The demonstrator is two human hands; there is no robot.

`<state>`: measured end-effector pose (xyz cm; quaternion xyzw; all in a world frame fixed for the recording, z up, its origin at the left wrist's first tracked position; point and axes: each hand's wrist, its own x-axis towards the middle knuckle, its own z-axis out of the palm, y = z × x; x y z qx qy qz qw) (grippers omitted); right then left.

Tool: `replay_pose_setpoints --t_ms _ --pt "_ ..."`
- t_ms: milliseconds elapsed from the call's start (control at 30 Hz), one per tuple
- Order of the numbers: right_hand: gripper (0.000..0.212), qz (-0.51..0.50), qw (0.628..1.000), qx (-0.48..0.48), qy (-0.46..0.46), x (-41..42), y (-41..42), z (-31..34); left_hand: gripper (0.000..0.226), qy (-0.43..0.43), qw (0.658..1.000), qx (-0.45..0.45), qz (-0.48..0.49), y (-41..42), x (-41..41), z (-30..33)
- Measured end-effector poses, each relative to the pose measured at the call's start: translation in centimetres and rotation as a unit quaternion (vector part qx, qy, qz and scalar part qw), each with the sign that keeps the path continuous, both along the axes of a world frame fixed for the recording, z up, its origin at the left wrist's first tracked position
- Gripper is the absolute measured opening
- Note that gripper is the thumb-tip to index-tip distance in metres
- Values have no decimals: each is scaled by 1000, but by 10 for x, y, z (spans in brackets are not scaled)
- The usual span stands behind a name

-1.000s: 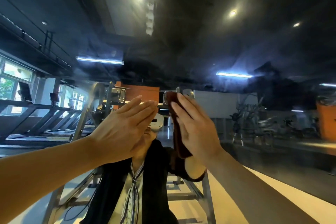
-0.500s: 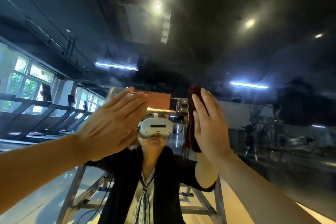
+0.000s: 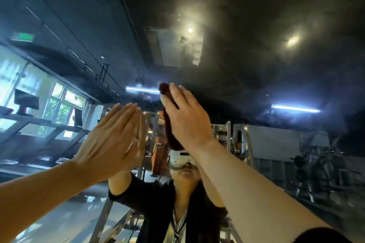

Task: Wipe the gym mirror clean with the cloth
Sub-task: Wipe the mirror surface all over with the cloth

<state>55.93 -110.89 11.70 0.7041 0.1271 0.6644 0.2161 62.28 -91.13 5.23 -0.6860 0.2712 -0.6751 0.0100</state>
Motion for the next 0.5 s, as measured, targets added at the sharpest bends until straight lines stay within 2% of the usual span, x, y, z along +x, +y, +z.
replay_pose_setpoints --t_ms 133,233,300,400,500 --pt "47 -4 993 107 -47 -32 -54 10 66 4 1000 -13 -12 -21 2 5" --pt "45 2 988 140 -70 -21 -28 1 66 18 999 -31 5 -1 11 -6" --pt "50 5 996 82 -45 3 14 -10 67 25 999 -39 23 17 17 -15" --pt "55 9 997 -54 62 40 84 -25 67 26 997 -59 45 39 20 -26" --pt "53 -12 990 -87 108 52 116 -12 66 34 996 -56 53 50 21 -28"
